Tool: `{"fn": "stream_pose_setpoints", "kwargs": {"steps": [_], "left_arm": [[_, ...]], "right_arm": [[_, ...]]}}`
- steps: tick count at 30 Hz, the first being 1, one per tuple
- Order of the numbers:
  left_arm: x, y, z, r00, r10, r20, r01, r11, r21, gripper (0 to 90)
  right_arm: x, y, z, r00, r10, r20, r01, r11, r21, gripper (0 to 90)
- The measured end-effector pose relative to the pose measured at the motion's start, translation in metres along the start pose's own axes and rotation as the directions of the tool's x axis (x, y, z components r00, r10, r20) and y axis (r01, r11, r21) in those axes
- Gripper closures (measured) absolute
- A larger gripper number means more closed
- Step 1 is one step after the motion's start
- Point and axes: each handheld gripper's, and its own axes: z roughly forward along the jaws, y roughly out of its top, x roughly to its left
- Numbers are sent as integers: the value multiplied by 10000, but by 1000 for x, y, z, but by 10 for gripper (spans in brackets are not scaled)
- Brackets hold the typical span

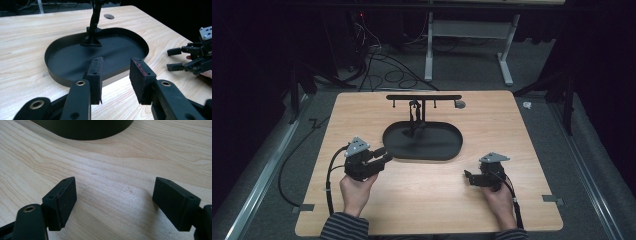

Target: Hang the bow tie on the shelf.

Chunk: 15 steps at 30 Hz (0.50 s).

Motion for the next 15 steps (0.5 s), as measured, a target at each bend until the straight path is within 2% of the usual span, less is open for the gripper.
{"fn": "stream_pose_setpoints", "kwargs": {"steps": [15], "left_arm": [[-2,-13,12,9997,-208,112,204,9992,331,627]], "right_arm": [[0,0,0,10000,1,-2,-1,10000,-1,207]]}}
